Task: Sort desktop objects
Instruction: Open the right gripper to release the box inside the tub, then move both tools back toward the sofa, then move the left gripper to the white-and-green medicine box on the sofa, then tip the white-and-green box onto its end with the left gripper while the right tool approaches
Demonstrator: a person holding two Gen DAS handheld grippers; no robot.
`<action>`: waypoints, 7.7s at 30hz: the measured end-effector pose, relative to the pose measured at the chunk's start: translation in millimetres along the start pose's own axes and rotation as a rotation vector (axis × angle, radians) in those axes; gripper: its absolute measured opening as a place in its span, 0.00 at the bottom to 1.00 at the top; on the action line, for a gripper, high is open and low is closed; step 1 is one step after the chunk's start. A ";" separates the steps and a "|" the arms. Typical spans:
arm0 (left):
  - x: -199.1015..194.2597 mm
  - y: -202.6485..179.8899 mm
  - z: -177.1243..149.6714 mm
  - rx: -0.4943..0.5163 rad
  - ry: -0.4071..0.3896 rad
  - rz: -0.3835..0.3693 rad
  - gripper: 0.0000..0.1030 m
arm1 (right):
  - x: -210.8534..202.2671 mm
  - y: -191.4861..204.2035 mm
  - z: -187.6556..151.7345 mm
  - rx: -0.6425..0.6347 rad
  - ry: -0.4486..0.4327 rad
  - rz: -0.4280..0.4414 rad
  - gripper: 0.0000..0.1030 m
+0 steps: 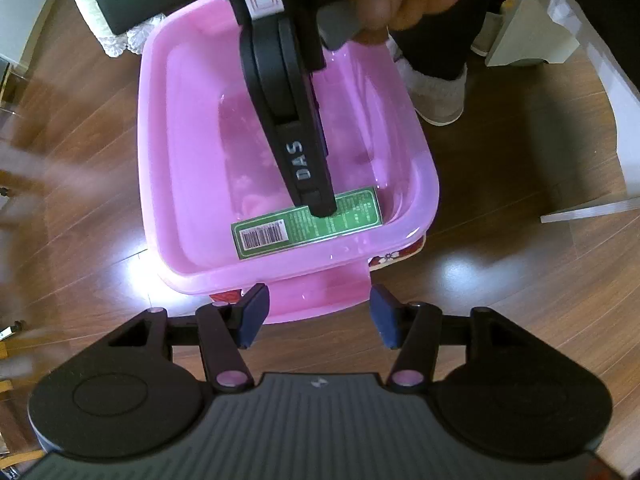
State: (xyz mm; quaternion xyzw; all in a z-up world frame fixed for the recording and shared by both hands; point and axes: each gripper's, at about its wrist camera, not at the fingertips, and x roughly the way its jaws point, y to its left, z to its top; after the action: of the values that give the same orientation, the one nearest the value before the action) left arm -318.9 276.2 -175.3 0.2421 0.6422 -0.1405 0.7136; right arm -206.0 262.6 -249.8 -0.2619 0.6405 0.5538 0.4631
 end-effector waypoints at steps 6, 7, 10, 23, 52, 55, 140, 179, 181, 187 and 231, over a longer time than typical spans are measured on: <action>2.4 -0.2 1.0 0.001 0.002 -0.004 0.58 | -14.3 4.6 -2.9 -0.034 -0.006 -0.018 0.42; 2.3 -0.3 1.2 0.000 0.000 -0.005 0.58 | -16.6 5.5 -2.9 -0.040 -0.007 -0.021 0.42; 2.3 -0.6 0.7 -0.001 0.003 -0.004 0.58 | -13.3 11.5 5.3 -0.050 -0.020 -0.043 0.42; -2.3 -3.7 1.2 -0.003 0.016 -0.009 0.62 | -19.0 12.0 -0.2 -0.074 -0.057 -0.098 0.52; -38.6 -19.4 46.8 0.065 0.041 0.080 0.74 | -104.0 -17.8 -47.6 -0.015 -0.326 -0.112 0.73; -37.7 -13.4 55.6 0.013 0.053 0.133 0.76 | -118.5 -24.4 -56.9 0.010 -0.379 -0.127 0.77; -25.9 166.1 666.2 -0.306 -0.794 0.161 0.82 | -434.4 -362.5 -241.0 0.609 -1.198 -0.874 0.95; -60.1 55.6 468.7 -0.343 -0.737 0.078 0.81 | -418.3 -347.9 -227.5 0.559 -1.176 -0.542 0.95; -64.5 58.7 460.0 -0.377 -0.752 0.034 0.82 | -414.4 -346.9 -224.1 0.554 -1.147 -0.534 0.95; -72.7 79.4 436.4 -0.480 -0.786 -0.068 0.86 | -400.0 -339.2 -212.7 0.493 -1.047 -0.541 0.95; -71.0 24.6 475.1 -0.140 -0.762 -0.029 0.78 | -407.3 -363.0 -241.5 0.672 -1.103 -0.371 0.94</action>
State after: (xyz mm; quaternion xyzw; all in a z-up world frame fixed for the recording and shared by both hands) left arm 87.3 39.2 -73.8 0.1141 0.3424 -0.1861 0.9139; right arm 205.5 -130.2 -69.8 0.1123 0.3920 0.2884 0.8663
